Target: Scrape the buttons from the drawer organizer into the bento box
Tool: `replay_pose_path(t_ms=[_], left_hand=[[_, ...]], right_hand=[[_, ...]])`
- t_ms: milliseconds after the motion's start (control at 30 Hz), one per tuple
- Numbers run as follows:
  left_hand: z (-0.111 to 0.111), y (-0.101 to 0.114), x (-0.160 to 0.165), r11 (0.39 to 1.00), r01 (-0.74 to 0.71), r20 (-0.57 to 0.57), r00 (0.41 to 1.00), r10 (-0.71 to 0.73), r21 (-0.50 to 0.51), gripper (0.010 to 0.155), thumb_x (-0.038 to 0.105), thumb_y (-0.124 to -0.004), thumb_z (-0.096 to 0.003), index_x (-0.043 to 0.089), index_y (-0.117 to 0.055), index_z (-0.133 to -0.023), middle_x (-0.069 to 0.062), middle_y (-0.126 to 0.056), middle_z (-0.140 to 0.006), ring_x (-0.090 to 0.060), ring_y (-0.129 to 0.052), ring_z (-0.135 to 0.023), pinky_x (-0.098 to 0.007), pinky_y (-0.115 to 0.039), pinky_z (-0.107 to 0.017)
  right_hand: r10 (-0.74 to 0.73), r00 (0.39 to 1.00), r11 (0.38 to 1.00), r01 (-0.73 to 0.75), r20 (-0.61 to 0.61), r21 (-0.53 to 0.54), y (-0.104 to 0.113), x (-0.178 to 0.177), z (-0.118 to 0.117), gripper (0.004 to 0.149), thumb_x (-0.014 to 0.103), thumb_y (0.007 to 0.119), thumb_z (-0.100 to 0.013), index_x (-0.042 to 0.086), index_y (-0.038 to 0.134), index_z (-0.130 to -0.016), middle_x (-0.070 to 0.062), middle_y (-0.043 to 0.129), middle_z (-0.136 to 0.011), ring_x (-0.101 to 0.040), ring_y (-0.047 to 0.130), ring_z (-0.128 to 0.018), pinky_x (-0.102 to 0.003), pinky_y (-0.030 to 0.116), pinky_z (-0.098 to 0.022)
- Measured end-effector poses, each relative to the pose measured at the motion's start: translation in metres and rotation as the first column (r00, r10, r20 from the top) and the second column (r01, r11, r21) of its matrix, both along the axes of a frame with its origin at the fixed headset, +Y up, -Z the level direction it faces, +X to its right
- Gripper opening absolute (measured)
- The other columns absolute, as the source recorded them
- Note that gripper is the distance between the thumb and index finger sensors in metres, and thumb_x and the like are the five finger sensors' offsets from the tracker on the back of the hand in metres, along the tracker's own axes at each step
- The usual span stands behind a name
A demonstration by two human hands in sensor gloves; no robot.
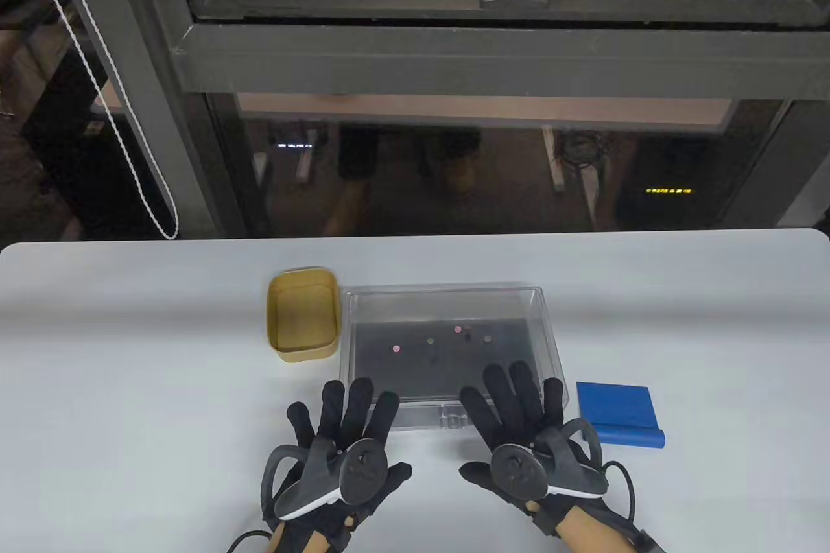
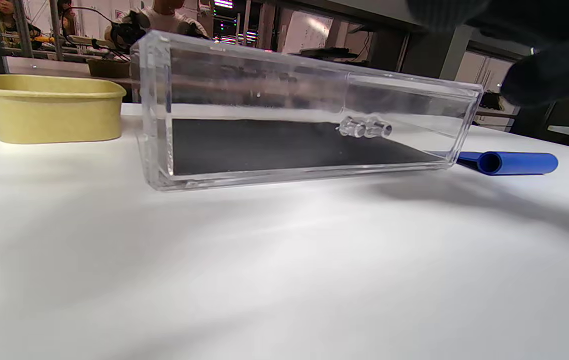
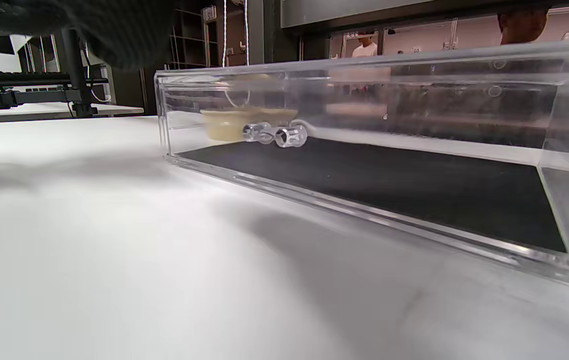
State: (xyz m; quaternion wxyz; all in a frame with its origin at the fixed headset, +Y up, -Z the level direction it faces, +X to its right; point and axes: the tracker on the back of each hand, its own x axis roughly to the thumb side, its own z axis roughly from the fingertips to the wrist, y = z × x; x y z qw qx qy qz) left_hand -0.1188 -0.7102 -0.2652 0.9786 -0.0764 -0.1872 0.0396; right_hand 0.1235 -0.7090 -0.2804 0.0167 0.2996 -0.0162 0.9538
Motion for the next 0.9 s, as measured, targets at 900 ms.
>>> replay_pose_path(t_ms=[900], left_hand=[[0.0, 0.004, -0.003, 1.0, 0.002, -0.012, 1.0, -0.002, -0.008, 0.087, 0.068, -0.054, -0.0541, 0.033, 0.004, -0.108, -0.011, 0.013, -0.117, -0.047, 0.008, -0.104, -0.081, -0.006, -0.063]], right_hand=[[-0.085, 0.979, 0.996, 0.088, 0.183, -0.011, 0.053, 0.1, -0.031, 0.104, 0.062, 0.075, -0.047, 0.014, 0.005, -0.106, -0.028, 0.002, -0.111, -0.062, 0.004, -0.097, -0.086, 0.021, -0.061]])
